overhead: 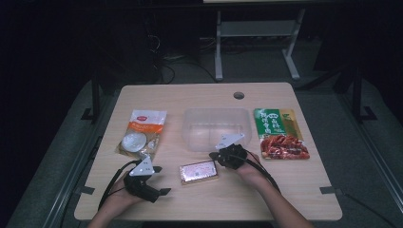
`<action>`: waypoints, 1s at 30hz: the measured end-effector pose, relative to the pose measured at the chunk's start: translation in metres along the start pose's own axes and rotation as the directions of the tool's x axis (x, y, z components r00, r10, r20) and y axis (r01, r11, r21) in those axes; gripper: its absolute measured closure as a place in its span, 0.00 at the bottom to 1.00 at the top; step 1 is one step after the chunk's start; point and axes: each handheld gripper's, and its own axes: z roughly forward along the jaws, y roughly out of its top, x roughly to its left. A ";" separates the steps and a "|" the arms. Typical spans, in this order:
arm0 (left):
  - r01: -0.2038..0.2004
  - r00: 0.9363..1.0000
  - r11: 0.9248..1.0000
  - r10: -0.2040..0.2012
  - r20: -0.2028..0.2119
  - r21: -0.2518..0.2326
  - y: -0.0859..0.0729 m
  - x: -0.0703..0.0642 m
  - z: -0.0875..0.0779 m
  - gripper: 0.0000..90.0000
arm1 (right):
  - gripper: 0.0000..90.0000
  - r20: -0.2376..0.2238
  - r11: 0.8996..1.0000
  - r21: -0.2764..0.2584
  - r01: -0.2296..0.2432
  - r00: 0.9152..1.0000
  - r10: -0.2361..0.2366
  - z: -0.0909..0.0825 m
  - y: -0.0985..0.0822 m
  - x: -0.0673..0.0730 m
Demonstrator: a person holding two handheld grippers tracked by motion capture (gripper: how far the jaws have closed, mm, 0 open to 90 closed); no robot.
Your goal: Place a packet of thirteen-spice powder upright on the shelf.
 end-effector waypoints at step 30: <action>-0.008 1.000 1.000 0.008 0.012 0.009 0.000 -0.002 0.001 0.16 | 0.99 -0.042 0.994 0.085 0.071 0.997 -0.068 0.007 -0.007 0.002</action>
